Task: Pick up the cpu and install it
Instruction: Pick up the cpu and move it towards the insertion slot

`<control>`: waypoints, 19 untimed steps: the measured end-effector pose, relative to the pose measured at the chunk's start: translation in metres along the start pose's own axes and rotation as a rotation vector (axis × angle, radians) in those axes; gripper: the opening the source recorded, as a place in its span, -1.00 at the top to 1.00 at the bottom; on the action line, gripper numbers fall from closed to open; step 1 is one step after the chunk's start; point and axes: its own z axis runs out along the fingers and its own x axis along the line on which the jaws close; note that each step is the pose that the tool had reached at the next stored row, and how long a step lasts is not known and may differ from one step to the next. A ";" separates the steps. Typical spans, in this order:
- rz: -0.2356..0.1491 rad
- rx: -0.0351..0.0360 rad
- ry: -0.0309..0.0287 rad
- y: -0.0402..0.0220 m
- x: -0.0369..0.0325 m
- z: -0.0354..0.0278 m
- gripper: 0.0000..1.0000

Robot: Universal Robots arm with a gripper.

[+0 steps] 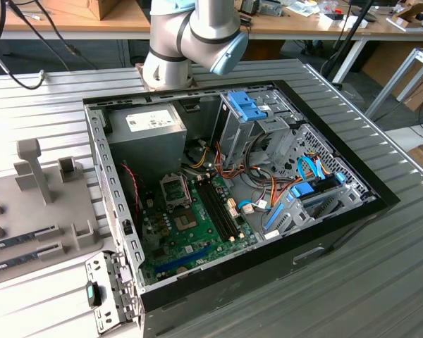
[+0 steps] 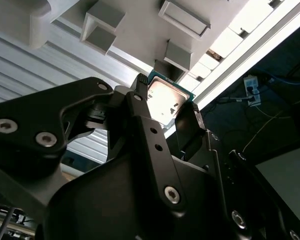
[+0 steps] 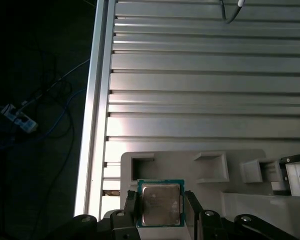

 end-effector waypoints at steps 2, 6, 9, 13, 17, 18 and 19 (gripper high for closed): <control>0.000 -0.0025 -0.0001 0.0002 0.0000 -0.0004 0.06; 0.000 -0.0082 -0.0001 0.0005 0.0000 -0.0014 0.06; 0.000 -0.0115 -0.0001 0.0007 0.0000 -0.0020 0.06; 0.000 -0.0163 -0.0001 0.0010 0.0000 -0.0029 0.06; 0.000 -0.0241 -0.0002 0.0015 -0.0001 -0.0045 0.06; 0.000 -0.0256 -0.0003 0.0016 -0.0001 -0.0047 0.06; 0.000 -0.0270 -0.0002 0.0017 -0.0001 -0.0050 0.06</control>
